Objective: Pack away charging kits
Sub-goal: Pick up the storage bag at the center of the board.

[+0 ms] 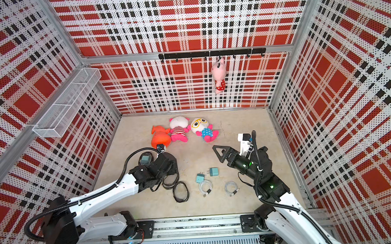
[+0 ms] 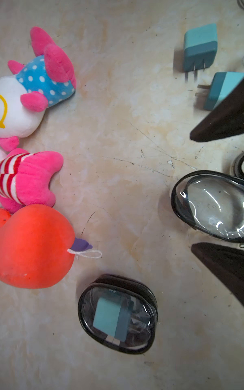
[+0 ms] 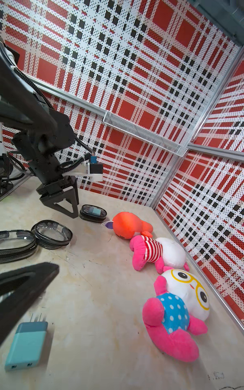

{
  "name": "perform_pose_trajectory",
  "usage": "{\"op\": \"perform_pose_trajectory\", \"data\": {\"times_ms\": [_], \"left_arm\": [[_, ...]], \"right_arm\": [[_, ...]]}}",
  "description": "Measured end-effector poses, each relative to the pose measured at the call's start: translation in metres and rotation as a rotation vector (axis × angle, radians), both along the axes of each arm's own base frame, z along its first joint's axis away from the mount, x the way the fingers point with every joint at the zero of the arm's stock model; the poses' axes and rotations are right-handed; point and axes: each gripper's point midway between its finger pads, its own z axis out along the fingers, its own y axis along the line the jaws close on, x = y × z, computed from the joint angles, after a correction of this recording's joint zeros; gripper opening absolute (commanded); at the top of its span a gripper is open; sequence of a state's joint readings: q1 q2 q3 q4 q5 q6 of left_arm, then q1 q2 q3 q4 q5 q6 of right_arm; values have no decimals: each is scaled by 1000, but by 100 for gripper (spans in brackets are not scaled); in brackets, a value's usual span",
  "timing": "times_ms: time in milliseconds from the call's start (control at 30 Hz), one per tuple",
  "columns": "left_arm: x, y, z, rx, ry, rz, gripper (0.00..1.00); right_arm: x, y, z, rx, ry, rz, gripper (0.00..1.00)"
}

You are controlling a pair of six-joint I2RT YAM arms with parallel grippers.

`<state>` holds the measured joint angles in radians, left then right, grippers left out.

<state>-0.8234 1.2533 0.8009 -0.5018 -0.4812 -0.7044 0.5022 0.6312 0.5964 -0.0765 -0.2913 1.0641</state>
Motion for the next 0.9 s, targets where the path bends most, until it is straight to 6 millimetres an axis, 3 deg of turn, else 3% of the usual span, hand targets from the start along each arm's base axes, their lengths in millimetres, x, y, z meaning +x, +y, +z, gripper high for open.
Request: {"op": "perform_pose_trajectory", "data": {"times_ms": [167,400,667,800,900], "left_arm": [[-4,-8,-23,49,61,-42,78],[-8,-15,-32,58,94,-81,76],[-11,-20,-67,123,178,-117,72],[-12,-19,-84,164,214,-121,69],[-12,-19,-89,179,226,-122,59]], "right_arm": [[-4,-3,5,13,-17,-2,100],[-1,-10,1,1,-24,-46,100],[27,-37,-76,-223,102,-241,100],[35,-35,-116,-335,165,-233,100],[36,-34,-141,-389,208,-218,100]]}}
